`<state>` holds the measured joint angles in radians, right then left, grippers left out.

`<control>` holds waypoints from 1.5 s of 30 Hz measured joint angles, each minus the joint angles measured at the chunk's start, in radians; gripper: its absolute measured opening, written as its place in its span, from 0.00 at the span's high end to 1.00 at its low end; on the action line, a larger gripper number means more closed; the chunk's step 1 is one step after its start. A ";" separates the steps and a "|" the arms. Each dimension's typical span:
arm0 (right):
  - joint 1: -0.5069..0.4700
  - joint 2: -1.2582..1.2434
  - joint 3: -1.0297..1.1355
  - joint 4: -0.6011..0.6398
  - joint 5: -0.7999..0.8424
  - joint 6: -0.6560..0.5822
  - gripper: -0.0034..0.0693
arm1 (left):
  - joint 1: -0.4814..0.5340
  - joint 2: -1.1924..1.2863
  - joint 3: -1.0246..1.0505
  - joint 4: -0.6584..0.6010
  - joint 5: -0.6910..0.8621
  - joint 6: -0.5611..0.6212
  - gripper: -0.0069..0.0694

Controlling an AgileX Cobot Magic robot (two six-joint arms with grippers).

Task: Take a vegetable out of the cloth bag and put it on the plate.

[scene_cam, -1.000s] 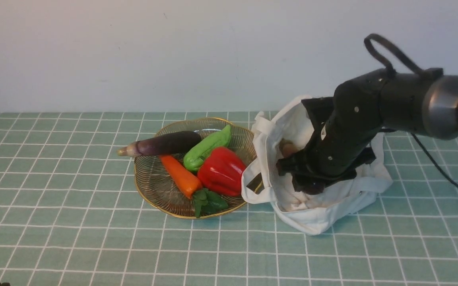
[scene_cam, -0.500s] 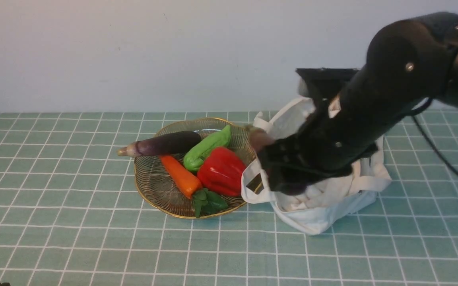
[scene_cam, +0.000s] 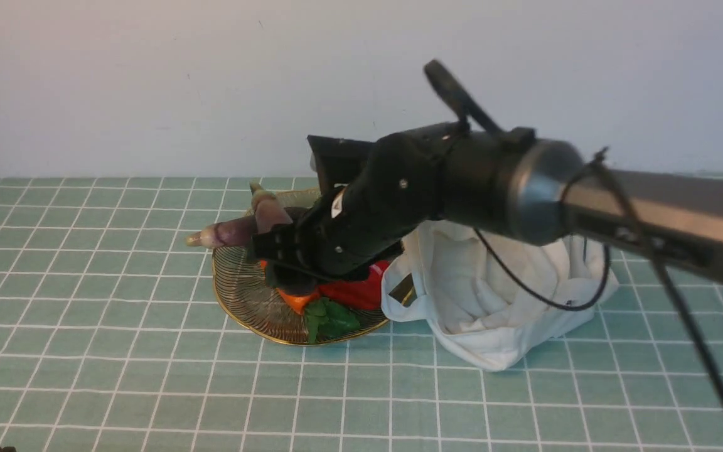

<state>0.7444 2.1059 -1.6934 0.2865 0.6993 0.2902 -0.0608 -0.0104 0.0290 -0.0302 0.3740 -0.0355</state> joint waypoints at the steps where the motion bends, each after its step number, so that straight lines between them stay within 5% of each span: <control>1: 0.000 0.003 -0.002 0.000 -0.001 0.001 0.42 | 0.000 0.000 0.000 0.000 0.000 0.000 0.91; 7: 0.000 0.040 -0.021 -0.004 -0.007 0.002 0.42 | 0.000 0.000 0.000 0.000 0.000 0.000 0.91; 17: 0.000 0.039 -0.025 -0.017 0.045 0.022 0.08 | 0.000 0.000 0.000 0.000 0.000 0.000 0.91; 22: 0.000 -0.027 -0.085 -0.099 0.174 0.022 0.10 | 0.000 0.000 0.000 0.000 0.000 0.000 0.91; 31: 0.000 -0.244 -0.292 -0.308 0.521 -0.048 0.46 | 0.000 0.000 0.000 0.000 0.000 0.000 0.91; 33: 0.000 -0.347 -0.316 -0.347 0.548 -0.095 0.64 | 0.000 0.000 0.000 0.000 0.000 0.000 0.91; 38: 0.000 -0.520 -0.312 -0.340 0.563 -0.129 0.89 | 0.000 0.000 0.000 0.000 0.000 0.000 0.91; 45: 0.000 -0.839 -0.103 -0.340 0.570 -0.132 0.97 | 0.000 0.000 0.000 0.000 0.000 0.000 0.91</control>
<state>0.7444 1.2666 -1.7965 -0.0537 1.2689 0.1583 -0.0608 -0.0104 0.0290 -0.0302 0.3740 -0.0355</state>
